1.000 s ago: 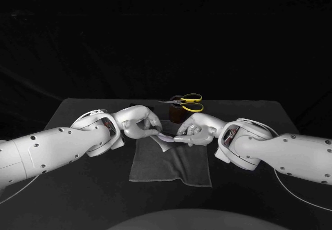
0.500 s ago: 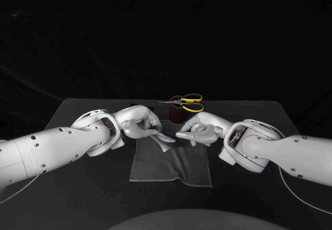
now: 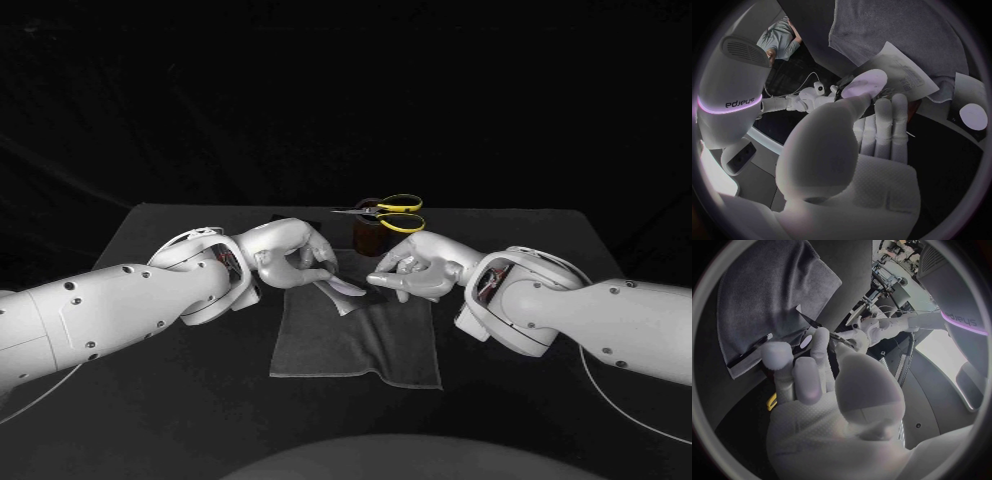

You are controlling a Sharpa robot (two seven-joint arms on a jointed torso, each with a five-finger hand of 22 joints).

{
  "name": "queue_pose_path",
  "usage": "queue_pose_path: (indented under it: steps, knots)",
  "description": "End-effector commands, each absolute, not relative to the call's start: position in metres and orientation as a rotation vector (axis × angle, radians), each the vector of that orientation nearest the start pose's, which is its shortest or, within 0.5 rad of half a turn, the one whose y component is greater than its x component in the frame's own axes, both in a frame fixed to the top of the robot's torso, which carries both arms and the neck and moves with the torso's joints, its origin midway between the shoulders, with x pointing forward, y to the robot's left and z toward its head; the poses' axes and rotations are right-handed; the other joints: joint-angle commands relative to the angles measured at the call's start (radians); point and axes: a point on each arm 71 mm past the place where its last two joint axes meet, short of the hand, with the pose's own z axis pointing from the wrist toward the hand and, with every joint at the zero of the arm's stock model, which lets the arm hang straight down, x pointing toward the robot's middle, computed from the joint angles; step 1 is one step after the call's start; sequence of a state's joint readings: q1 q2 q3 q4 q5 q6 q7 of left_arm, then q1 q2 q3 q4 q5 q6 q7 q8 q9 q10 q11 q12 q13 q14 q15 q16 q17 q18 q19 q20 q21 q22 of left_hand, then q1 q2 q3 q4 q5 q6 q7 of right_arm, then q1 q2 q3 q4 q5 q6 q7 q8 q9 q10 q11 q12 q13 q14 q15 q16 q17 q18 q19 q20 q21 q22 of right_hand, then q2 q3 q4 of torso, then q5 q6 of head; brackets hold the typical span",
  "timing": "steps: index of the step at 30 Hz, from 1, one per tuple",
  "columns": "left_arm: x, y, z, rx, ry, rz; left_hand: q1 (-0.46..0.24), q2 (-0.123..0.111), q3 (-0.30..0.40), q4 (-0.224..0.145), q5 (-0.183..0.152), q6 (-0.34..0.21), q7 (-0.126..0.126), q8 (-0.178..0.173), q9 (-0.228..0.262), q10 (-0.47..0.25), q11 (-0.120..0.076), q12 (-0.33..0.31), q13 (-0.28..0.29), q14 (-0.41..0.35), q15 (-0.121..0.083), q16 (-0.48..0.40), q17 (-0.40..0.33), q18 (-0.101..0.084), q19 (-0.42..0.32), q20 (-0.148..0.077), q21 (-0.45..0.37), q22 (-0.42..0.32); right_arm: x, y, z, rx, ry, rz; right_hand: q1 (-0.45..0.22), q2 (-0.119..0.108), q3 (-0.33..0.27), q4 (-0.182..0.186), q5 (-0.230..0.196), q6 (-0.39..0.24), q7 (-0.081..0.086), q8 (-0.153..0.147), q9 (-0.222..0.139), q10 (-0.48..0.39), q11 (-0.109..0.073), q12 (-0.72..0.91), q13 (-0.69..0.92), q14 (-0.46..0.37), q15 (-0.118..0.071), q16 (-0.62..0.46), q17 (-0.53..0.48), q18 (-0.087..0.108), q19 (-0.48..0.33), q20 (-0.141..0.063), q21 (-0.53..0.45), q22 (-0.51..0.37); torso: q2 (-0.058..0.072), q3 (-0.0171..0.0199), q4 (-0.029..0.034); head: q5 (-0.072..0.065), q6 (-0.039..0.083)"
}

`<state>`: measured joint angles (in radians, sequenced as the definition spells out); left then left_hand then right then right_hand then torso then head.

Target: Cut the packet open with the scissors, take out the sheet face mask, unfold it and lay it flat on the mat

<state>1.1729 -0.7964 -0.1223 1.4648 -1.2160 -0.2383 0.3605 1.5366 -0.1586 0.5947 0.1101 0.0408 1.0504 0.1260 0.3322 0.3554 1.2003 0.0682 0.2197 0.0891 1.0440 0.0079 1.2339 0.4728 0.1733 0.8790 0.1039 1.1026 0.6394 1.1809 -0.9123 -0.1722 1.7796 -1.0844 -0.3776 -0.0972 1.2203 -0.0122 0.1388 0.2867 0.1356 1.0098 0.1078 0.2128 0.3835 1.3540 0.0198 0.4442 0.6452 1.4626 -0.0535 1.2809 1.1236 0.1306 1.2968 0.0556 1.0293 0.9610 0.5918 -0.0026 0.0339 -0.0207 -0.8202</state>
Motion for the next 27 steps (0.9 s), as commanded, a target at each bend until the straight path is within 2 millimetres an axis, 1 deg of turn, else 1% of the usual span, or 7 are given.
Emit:
queue_pose_path:
  steps: [1, 7, 15, 21, 23, 25, 27]
  knots:
    - [0.46, 0.171, -0.22, 0.261, 1.708, -1.159, -0.005, 0.007, 0.001, -0.006, 0.007, -0.001, 0.005, 0.006, 0.001, 0.006, 0.001, 0.002, 0.001, 0.002, -0.003, 0.003, 0.0, 0.01, 0.002, 0.001, 0.004, 0.001, 0.409, -0.164, -0.22, 0.089, 1.878, 0.928, 0.018, -0.001, 0.0, -0.007, -0.005, 0.003, -0.005, 0.002, 0.0, -0.003, -0.001, 0.007, 0.002, 0.023, 0.003, 0.006, 0.004, -0.003, 0.007, 0.003, 0.008, 0.004, 0.0, -0.0001, 0.0006, 0.0, 0.0]
    - [0.46, 0.171, -0.22, 0.261, 1.709, -1.158, -0.005, 0.008, 0.002, -0.008, 0.007, -0.001, 0.005, 0.006, 0.001, 0.007, 0.002, 0.002, 0.001, 0.003, -0.003, 0.002, -0.001, 0.011, 0.003, 0.001, 0.004, 0.001, 0.41, -0.161, -0.22, 0.069, 1.883, 0.916, 0.037, -0.009, -0.003, -0.01, -0.012, 0.006, -0.006, 0.003, 0.0, -0.002, -0.002, 0.006, 0.005, 0.024, 0.002, 0.01, 0.01, -0.004, 0.009, 0.002, 0.012, 0.011, 0.0, -0.0009, 0.0001, 0.001, -0.002]
    - [0.46, 0.171, -0.221, 0.261, 1.71, -1.159, -0.005, 0.008, 0.002, -0.008, 0.007, -0.001, 0.005, 0.006, 0.001, 0.007, 0.002, 0.002, 0.001, 0.003, -0.003, 0.002, -0.001, 0.011, 0.003, 0.001, 0.004, 0.001, 0.41, -0.158, -0.221, 0.052, 1.882, 0.901, 0.059, -0.017, -0.006, -0.013, -0.019, 0.009, -0.007, 0.005, -0.001, -0.002, -0.003, 0.005, 0.007, 0.026, 0.001, 0.014, 0.016, -0.005, 0.011, 0.001, 0.017, 0.018, 0.0, 0.0001, -0.0002, 0.001, -0.003]
    - [0.46, 0.17, -0.22, 0.258, 1.708, -1.165, -0.006, 0.008, 0.002, -0.009, 0.007, -0.001, 0.005, 0.006, 0.001, 0.007, 0.002, 0.002, 0.001, 0.003, -0.003, 0.002, -0.001, 0.011, 0.003, 0.001, 0.005, 0.002, 0.414, -0.154, -0.222, 0.04, 1.874, 0.884, 0.081, -0.015, -0.001, -0.016, -0.023, 0.014, -0.009, 0.007, -0.001, 0.001, -0.005, 0.005, 0.01, 0.028, -0.001, 0.023, 0.029, -0.007, 0.016, 0.0, 0.027, 0.03, 0.0, 0.0001, -0.0001, -0.001, -0.003]
    - [0.459, 0.169, -0.22, 0.257, 1.706, -1.168, -0.006, 0.008, 0.002, -0.009, 0.007, -0.001, 0.005, 0.006, 0.001, 0.007, 0.002, 0.002, 0.001, 0.003, -0.003, 0.002, -0.001, 0.011, 0.003, 0.001, 0.005, 0.002, 0.415, -0.151, -0.222, 0.035, 1.873, 0.881, 0.094, -0.012, 0.003, -0.018, -0.035, 0.017, -0.01, 0.009, -0.001, 0.003, -0.007, 0.006, 0.012, 0.03, -0.002, 0.026, 0.034, -0.008, 0.018, -0.001, 0.033, 0.037, 0.0, -0.0001, 0.0003, -0.002, -0.004]
    - [0.459, 0.168, -0.22, 0.257, 1.706, -1.173, -0.006, 0.008, 0.002, -0.009, 0.007, -0.001, 0.005, 0.006, 0.001, 0.007, 0.002, 0.002, 0.001, 0.003, -0.003, 0.002, -0.001, 0.011, 0.003, 0.001, 0.005, 0.002, 0.416, -0.148, -0.223, 0.028, 1.873, 0.88, 0.116, -0.005, 0.015, -0.023, -0.083, 0.022, -0.013, 0.011, 0.0, 0.005, -0.009, 0.005, 0.014, 0.031, -0.004, 0.031, 0.04, -0.009, 0.021, -0.003, 0.04, 0.046, 0.0, -0.0004, 0.0006, -0.003, -0.003]
    - [0.459, 0.167, -0.219, 0.257, 1.706, -1.175, -0.006, 0.008, 0.002, -0.01, 0.007, 0.0, 0.006, 0.006, 0.001, 0.007, 0.002, 0.002, 0.002, 0.004, -0.003, 0.002, -0.002, 0.011, 0.003, 0.001, 0.005, 0.002, 0.416, -0.145, -0.223, 0.023, 1.873, 0.881, 0.122, -0.009, 0.016, -0.026, -0.084, 0.024, -0.014, 0.012, 0.0, 0.006, -0.01, 0.005, 0.015, 0.031, -0.004, 0.033, 0.043, -0.01, 0.024, -0.004, 0.044, 0.051, 0.0, -0.0007, 0.0012, -0.004, -0.004]
